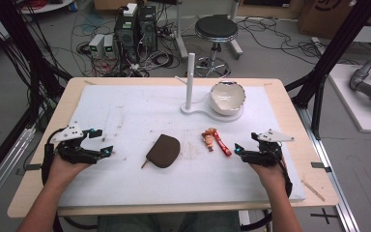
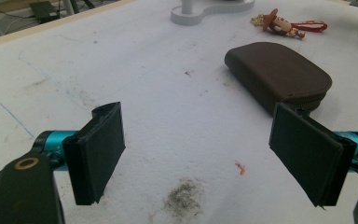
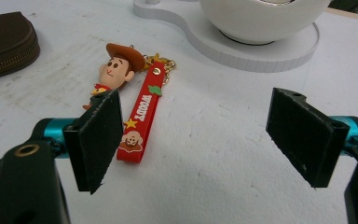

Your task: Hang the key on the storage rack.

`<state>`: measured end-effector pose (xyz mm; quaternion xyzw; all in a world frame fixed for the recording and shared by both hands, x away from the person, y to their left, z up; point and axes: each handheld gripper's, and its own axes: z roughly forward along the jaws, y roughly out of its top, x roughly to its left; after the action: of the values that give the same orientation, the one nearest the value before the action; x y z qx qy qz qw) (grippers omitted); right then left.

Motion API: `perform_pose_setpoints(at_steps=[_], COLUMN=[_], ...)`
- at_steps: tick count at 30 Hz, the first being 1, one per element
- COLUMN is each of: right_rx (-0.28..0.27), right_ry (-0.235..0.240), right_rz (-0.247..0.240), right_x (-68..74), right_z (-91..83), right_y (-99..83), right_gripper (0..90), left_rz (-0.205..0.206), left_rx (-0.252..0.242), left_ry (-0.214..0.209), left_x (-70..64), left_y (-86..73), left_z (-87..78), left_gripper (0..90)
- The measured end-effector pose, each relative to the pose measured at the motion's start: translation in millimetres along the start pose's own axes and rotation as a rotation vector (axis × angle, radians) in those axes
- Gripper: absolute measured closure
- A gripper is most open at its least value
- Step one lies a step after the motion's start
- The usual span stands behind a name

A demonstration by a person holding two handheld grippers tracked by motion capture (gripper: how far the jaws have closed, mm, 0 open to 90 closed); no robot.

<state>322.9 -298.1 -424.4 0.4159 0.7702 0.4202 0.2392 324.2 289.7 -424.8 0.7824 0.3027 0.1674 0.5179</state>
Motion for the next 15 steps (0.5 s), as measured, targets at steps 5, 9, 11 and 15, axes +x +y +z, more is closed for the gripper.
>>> perform_pose_setpoints(at_steps=[5, 9, 11, 15], right_rx=[0.006, 0.013, 0.012, 0.004], right_ry=[0.0, 0.001, 0.0, -0.006], right_rz=[-0.005, -0.018, -0.019, -0.016], right_x=[0.9, 2.2, 2.5, 4.4], right_z=[2.3, 3.8, 3.6, 2.8], right_y=[0.0, 0.6, 1.1, 3.7], right_gripper=[19.0, 19.0, 19.0, 19.0], left_rz=[-0.007, -0.003, 0.005, 0.008], left_rx=[-0.002, 0.011, 0.012, 0.009], left_ry=[0.005, -0.003, -0.007, -0.024], left_x=[0.9, -0.2, -0.7, -1.8], left_y=[-0.2, -2.1, -2.1, -3.2], left_z=[-0.2, 0.7, 0.2, -0.2], left_gripper=[18.1, 18.1, 18.1, 18.1])
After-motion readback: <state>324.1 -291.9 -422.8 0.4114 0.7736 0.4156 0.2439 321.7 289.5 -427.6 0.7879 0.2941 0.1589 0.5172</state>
